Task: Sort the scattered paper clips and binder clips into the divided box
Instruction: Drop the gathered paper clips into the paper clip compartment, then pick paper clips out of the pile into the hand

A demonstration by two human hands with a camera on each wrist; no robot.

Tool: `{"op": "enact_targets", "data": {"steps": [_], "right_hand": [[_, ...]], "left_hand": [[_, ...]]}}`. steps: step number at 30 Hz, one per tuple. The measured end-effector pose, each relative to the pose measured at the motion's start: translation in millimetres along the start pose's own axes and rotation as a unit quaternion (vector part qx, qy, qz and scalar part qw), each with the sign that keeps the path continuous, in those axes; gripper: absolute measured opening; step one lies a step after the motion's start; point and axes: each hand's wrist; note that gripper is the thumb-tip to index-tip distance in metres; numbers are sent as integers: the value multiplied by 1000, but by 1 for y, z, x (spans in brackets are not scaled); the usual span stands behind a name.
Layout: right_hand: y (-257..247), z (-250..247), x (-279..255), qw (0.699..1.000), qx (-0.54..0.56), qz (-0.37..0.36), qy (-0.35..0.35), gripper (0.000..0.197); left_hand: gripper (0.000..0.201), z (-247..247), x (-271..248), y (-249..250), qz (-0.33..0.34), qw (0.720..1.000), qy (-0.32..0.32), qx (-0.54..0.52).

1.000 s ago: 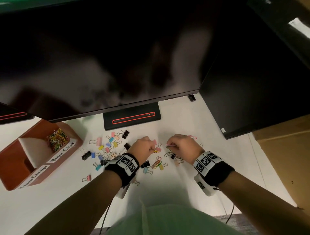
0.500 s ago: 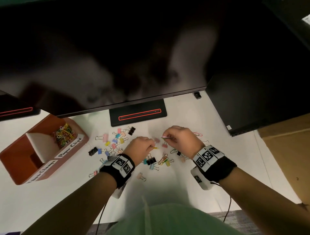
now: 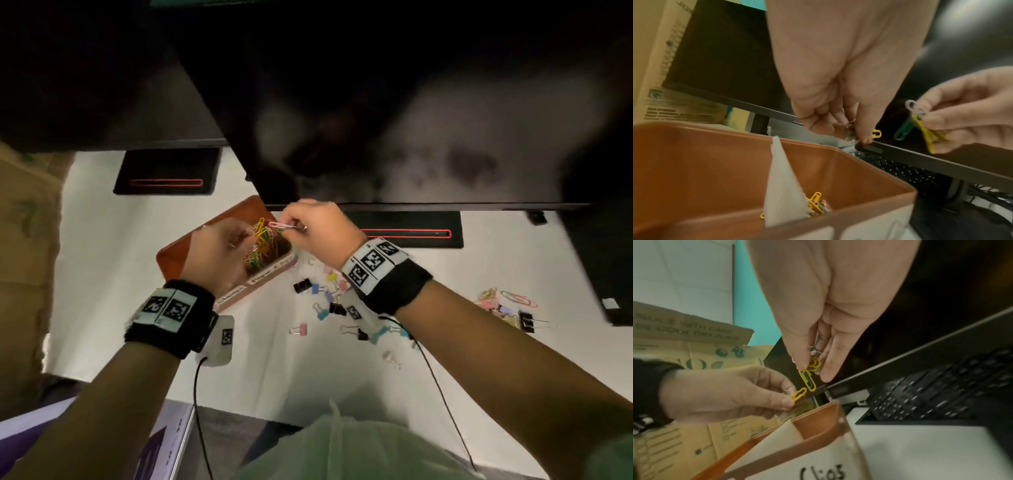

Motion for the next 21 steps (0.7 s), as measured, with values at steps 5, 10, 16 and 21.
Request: {"op": "enact_targets", "data": {"steps": [5, 10, 16, 21], "right_hand": [[-17, 62, 43, 987, -68, 81, -125, 28], [-9, 58, 34, 989, -58, 86, -110, 37], [31, -22, -33, 995, -18, 95, -12, 22], [92, -81, -120, 974, -116, 194, -23, 18]], "left_hand": [[2, 10, 18, -25, 9, 991, -121, 63], [32, 9, 19, -25, 41, 990, -107, 77], [26, 16, -12, 14, 146, 982, -105, -52], [24, 62, -38, 72, 222, 950, -204, -76]]}}
Point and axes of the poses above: each hand's wrist, its own x-axis towards the middle knuckle, its own z-axis out of the palm, y = z × x, and after that the axes turned 6 degrees about y, right-handed
